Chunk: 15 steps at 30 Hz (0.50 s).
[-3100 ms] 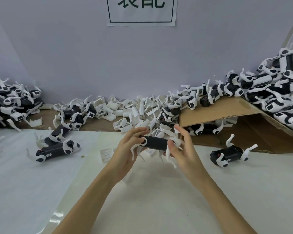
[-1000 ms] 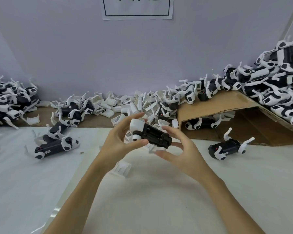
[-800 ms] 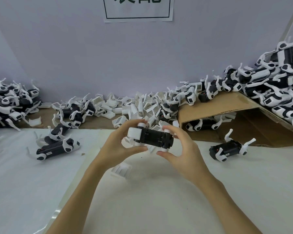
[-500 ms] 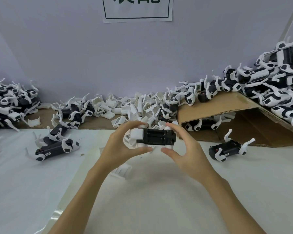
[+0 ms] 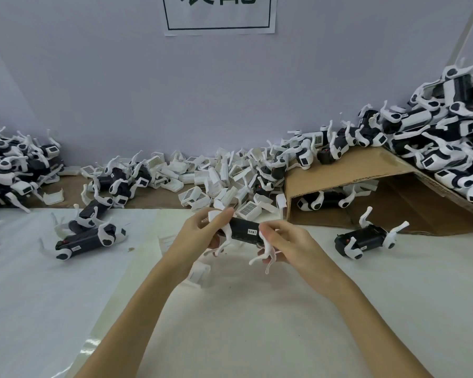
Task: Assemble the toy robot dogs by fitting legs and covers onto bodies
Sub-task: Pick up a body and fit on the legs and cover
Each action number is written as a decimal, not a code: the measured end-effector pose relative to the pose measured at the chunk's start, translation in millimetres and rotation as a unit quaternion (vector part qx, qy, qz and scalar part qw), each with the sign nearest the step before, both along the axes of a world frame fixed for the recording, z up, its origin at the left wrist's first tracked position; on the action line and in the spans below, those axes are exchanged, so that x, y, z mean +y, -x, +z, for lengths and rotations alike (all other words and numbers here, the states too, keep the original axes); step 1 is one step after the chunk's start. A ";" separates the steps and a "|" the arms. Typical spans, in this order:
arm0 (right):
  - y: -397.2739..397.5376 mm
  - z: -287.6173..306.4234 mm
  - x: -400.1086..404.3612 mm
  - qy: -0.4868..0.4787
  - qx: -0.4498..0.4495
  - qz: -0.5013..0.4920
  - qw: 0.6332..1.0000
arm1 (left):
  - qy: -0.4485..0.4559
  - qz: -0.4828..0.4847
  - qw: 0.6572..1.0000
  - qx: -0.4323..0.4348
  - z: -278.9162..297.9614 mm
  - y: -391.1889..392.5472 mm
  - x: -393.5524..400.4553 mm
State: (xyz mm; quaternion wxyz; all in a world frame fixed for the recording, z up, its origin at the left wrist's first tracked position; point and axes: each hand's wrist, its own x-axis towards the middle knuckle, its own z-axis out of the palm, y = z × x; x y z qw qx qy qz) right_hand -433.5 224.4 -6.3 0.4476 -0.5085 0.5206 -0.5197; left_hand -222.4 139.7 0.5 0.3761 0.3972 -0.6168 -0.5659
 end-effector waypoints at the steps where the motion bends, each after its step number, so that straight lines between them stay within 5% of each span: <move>1: 1.0 -0.9 0.5 0.007 0.021 -0.007 1.000 | 0.019 0.002 1.000 -0.021 0.5 -2.6 -1.0; 4: -0.9 -2.1 0.7 0.064 0.073 -0.059 0.993 | 0.060 -0.009 0.995 -0.078 1.8 -9.3 1.1; 7: -15.9 -6.6 2.3 0.159 0.135 -0.083 0.975 | 0.060 0.018 0.998 -0.003 1.7 -4.1 4.1; 11: -42.8 -20.8 1.8 0.211 0.164 -0.037 0.963 | 0.072 0.230 0.963 0.120 -6.3 12.2 8.0; 15: -66.0 -30.0 -1.1 0.134 0.102 -0.022 0.985 | 0.001 0.356 0.906 0.227 -7.0 10.3 3.9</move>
